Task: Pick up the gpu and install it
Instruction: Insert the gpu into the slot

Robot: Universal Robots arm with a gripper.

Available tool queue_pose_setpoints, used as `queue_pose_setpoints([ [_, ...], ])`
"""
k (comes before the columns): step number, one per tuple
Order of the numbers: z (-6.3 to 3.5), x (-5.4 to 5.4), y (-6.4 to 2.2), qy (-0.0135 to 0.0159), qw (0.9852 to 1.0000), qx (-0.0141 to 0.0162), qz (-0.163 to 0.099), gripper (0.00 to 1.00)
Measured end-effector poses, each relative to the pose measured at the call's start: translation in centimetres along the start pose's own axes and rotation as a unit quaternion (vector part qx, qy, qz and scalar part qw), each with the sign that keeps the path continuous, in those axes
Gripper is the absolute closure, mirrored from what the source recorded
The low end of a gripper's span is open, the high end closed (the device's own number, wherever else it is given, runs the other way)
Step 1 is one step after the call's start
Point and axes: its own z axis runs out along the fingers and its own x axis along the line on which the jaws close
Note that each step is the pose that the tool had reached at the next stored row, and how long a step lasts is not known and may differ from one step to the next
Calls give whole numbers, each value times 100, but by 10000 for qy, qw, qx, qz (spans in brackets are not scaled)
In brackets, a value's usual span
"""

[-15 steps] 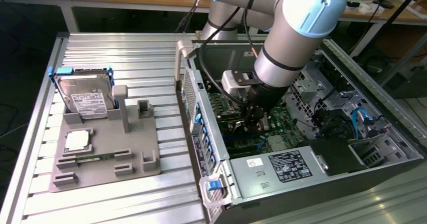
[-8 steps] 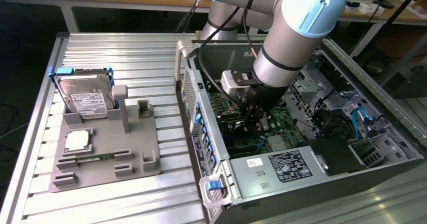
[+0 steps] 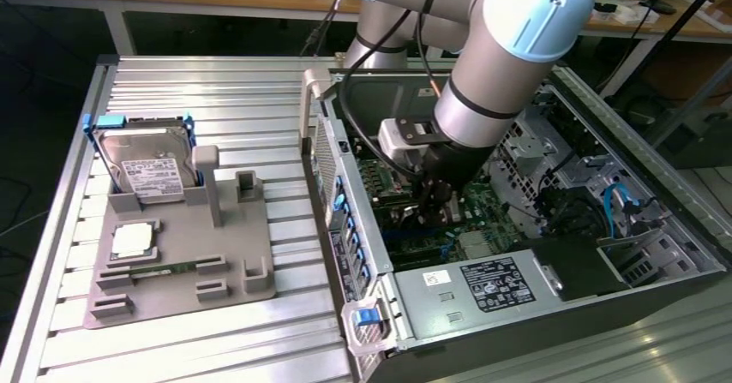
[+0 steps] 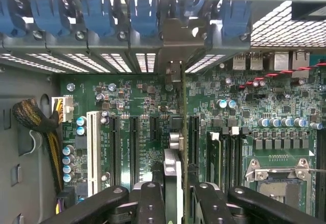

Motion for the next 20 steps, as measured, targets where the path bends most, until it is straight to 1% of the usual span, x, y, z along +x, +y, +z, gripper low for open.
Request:
queue_pose_setpoints([
  [12,-2,0,33,2,10000,-1,-14,73],
  [20,0,0,33,6,9999,-8,-146,73],
])
